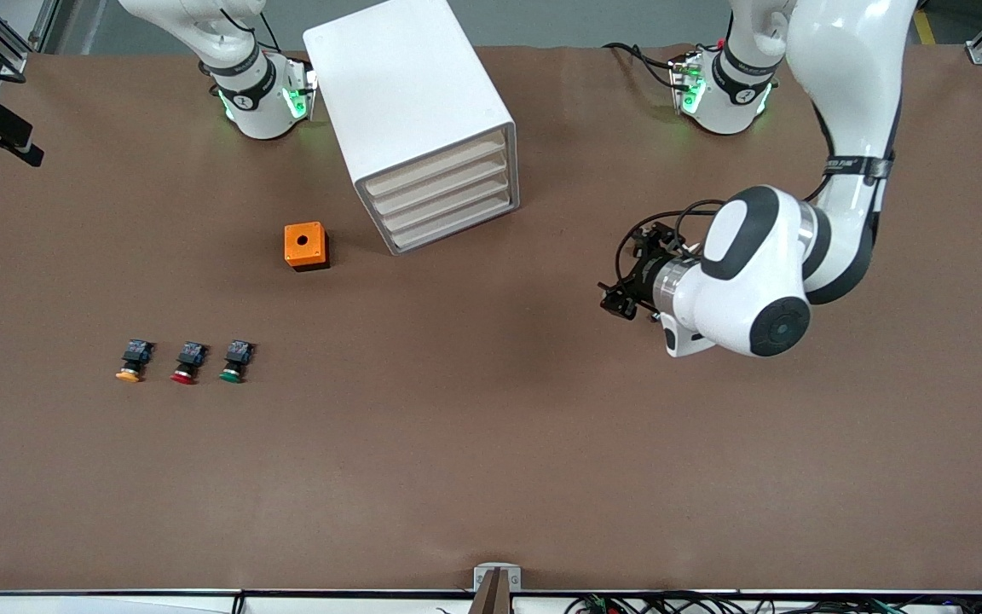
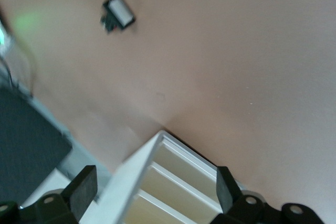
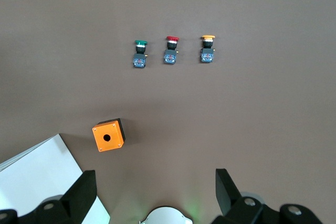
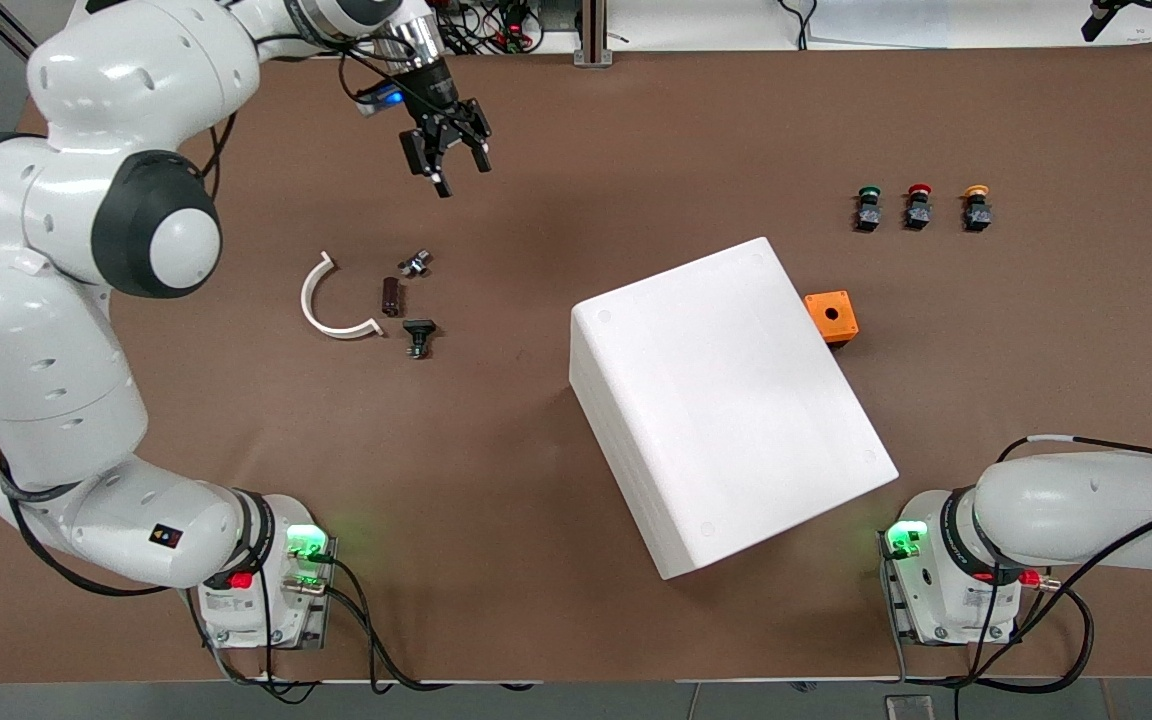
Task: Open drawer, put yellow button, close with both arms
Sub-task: 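Move the left gripper toward the white cabinet's drawer front, then grasp the drawer front edge with the left gripper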
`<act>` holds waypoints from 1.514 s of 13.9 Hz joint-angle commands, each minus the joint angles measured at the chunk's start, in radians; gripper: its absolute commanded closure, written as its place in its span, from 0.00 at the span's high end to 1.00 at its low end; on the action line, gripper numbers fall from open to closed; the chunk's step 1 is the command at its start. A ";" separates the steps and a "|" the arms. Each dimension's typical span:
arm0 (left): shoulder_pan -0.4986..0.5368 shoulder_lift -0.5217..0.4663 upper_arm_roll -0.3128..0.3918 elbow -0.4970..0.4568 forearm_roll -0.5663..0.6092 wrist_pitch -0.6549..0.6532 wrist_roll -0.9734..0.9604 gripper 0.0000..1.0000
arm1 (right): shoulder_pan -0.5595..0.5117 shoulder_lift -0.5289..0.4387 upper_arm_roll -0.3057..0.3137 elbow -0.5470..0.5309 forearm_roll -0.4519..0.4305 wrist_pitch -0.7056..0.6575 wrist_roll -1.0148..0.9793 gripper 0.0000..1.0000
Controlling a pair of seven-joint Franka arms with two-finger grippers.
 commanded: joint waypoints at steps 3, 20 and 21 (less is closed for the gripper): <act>-0.006 0.131 0.000 0.105 -0.116 -0.054 -0.343 1.00 | -0.007 -0.013 0.004 0.002 -0.004 -0.008 -0.009 1.00; -0.077 0.247 -0.089 0.104 -0.407 -0.252 -0.851 1.00 | -0.007 -0.012 0.004 0.002 -0.007 -0.016 -0.009 1.00; -0.088 0.250 -0.090 0.104 -0.418 -0.252 -0.851 1.00 | -0.007 -0.012 0.002 0.002 -0.007 -0.016 -0.009 1.00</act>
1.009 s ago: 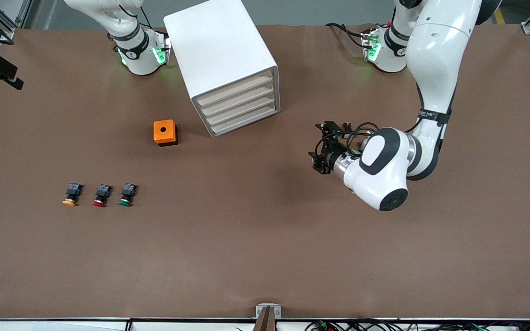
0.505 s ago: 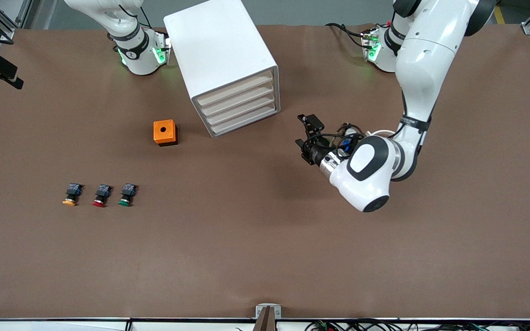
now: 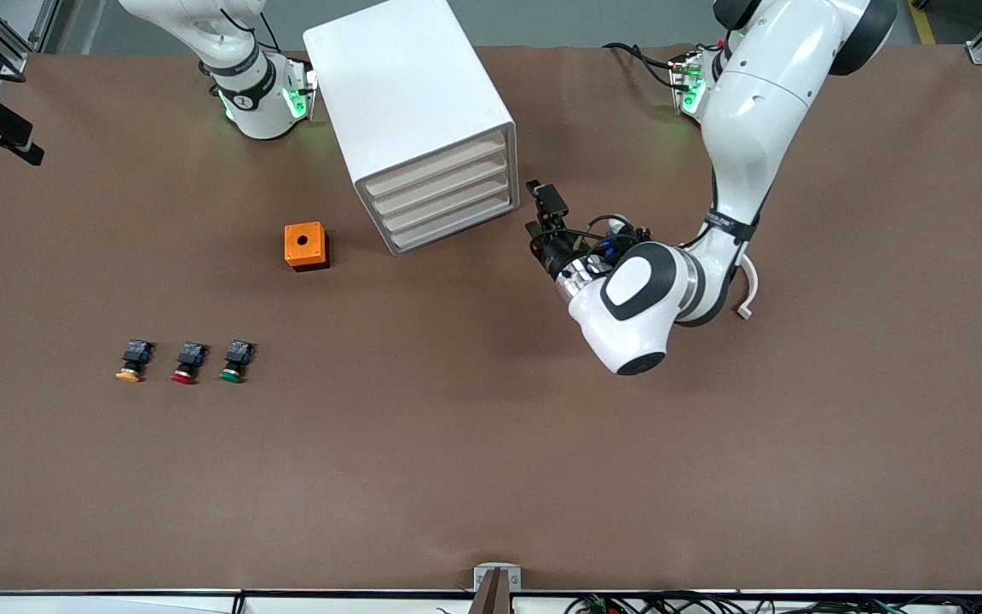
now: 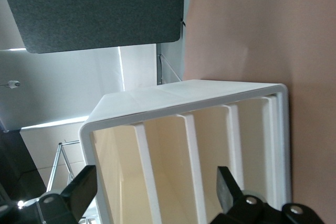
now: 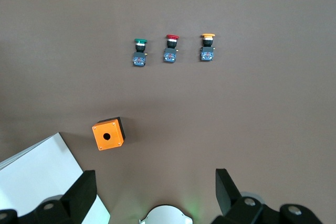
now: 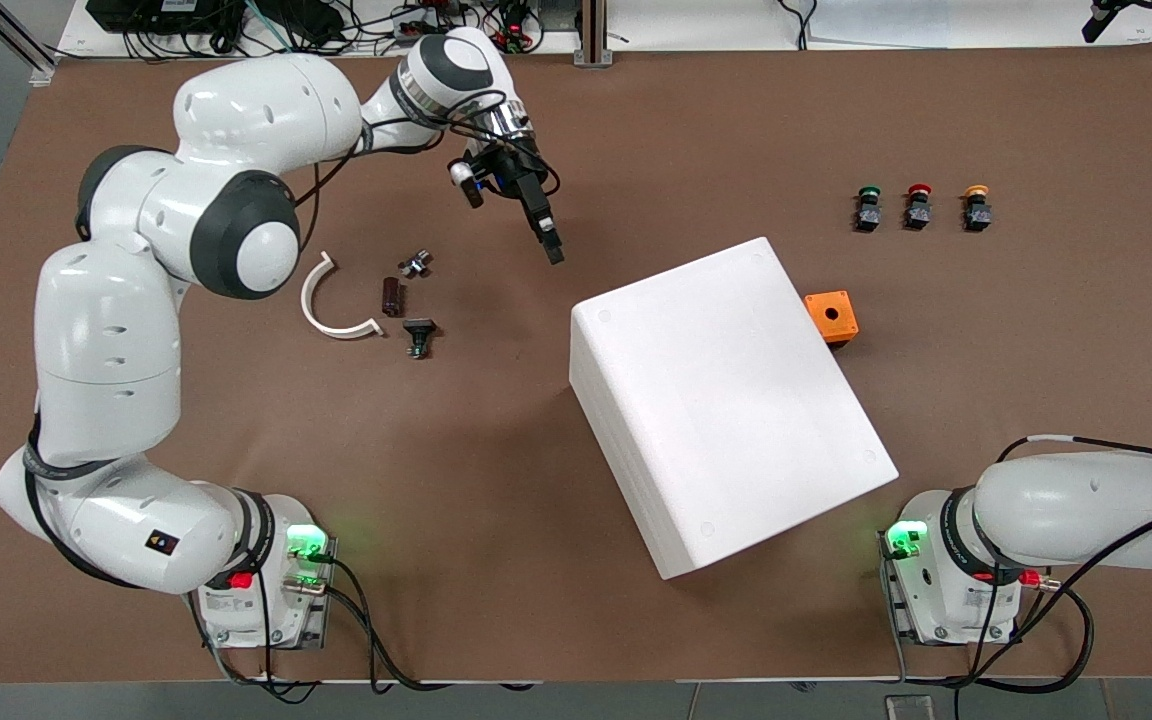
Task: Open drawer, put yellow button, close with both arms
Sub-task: 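Grasp the drawer front edge with the left gripper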
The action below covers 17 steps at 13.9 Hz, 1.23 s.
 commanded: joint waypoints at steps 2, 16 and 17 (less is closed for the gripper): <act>-0.046 0.016 -0.002 0.031 -0.029 -0.020 -0.024 0.86 | -0.007 -0.012 0.003 0.002 -0.007 -0.010 -0.009 1.00; -0.163 0.061 -0.002 0.038 -0.087 0.015 0.014 0.67 | -0.007 -0.012 0.003 0.002 -0.007 -0.010 -0.009 1.00; -0.173 0.059 -0.002 0.037 -0.088 0.015 0.014 0.65 | -0.007 -0.012 0.003 0.002 -0.007 -0.010 -0.009 1.00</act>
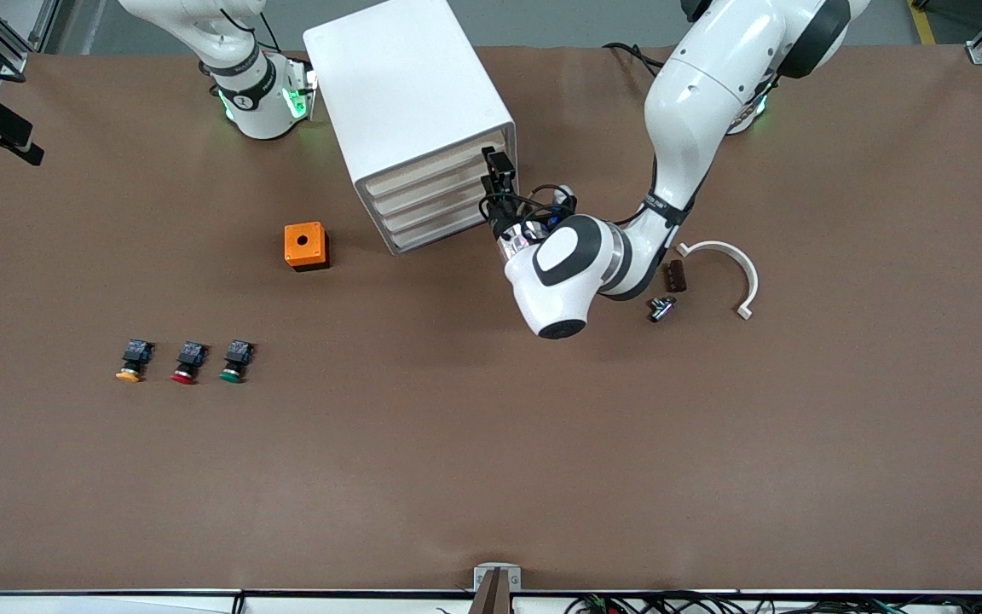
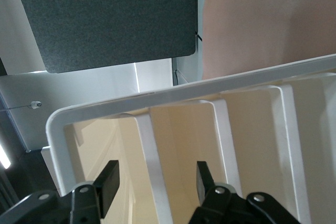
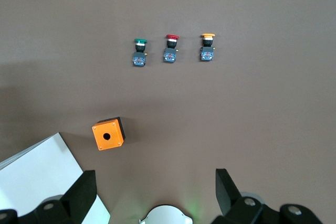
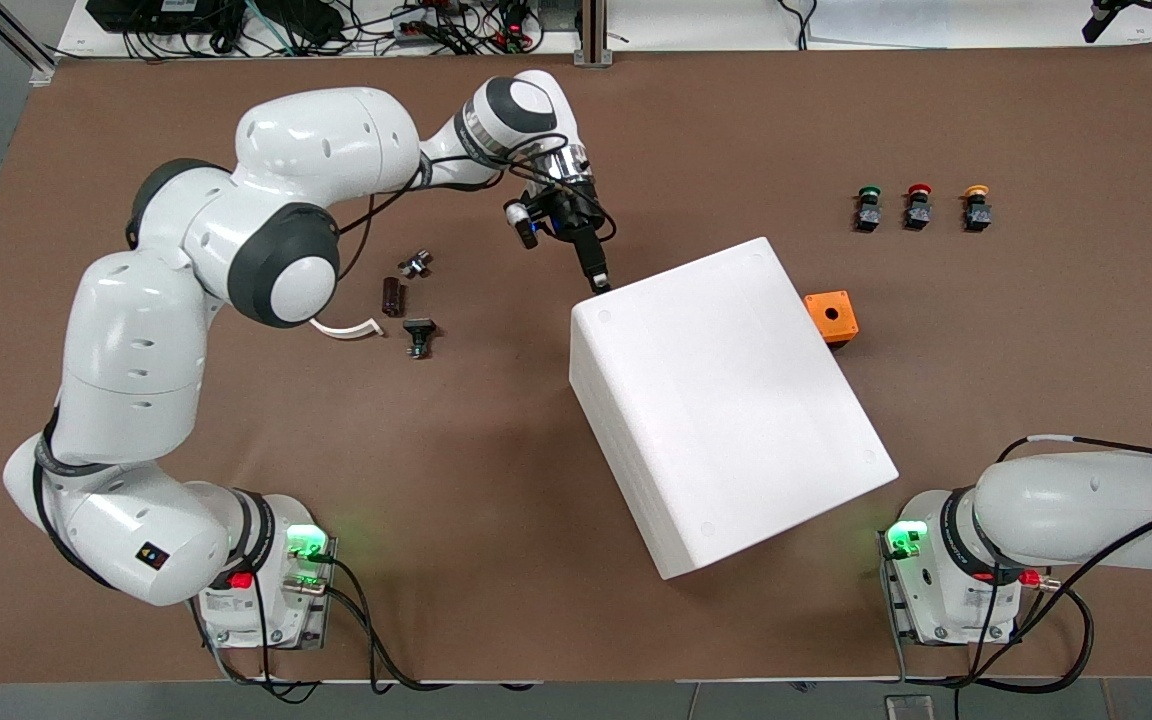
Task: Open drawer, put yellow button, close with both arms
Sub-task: 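Grasp the drawer front edge with the left gripper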
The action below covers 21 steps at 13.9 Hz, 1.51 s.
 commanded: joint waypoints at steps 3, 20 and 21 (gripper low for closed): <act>-0.042 0.014 0.002 0.020 -0.026 0.001 0.005 0.64 | -0.007 -0.010 0.003 0.003 -0.007 -0.010 -0.008 1.00; -0.005 0.054 0.016 0.020 -0.092 0.023 0.108 0.07 | -0.006 0.039 0.005 0.016 -0.004 -0.007 -0.011 1.00; 0.006 0.059 0.016 0.021 -0.092 0.035 0.108 0.07 | -0.004 0.044 0.005 0.016 0.003 -0.001 -0.009 1.00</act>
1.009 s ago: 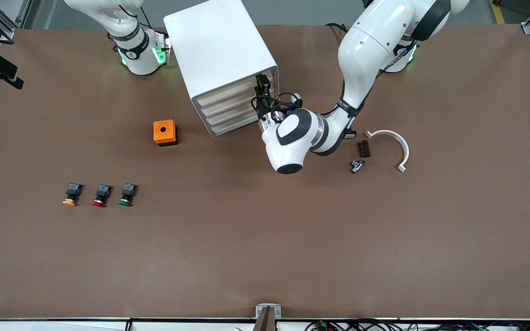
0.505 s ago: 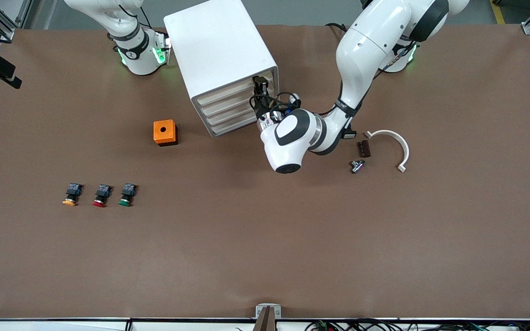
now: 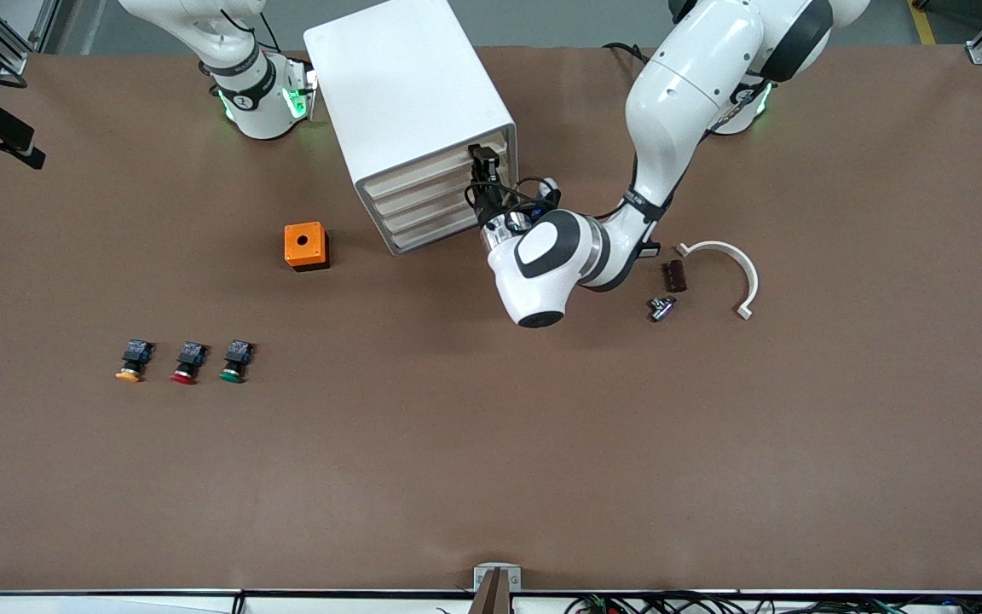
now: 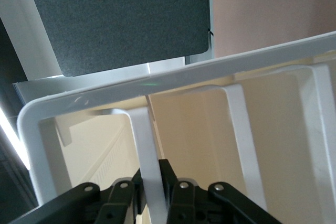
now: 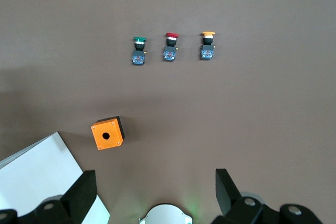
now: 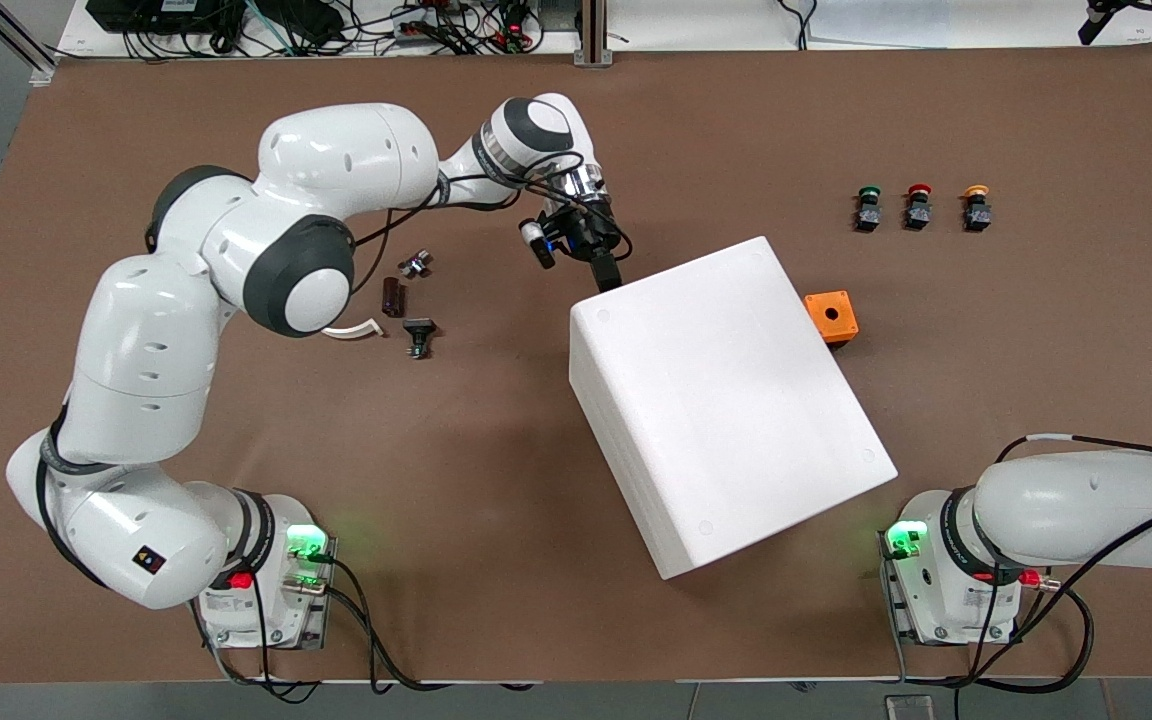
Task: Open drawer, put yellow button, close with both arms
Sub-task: 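Pull the drawer open with the left gripper while the right gripper reaches out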
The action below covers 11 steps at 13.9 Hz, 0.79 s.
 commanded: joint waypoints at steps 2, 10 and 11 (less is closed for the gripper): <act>0.065 0.034 0.011 0.020 -0.032 0.066 0.066 0.07 | -0.006 0.058 0.006 0.017 -0.001 0.001 -0.011 1.00; 0.200 0.037 0.011 0.022 -0.158 0.150 0.077 0.10 | -0.015 0.164 0.004 0.053 -0.010 0.018 -0.009 1.00; 0.215 0.037 0.011 0.023 -0.168 0.155 0.089 0.11 | -0.016 0.198 0.002 0.058 -0.013 0.017 -0.009 1.00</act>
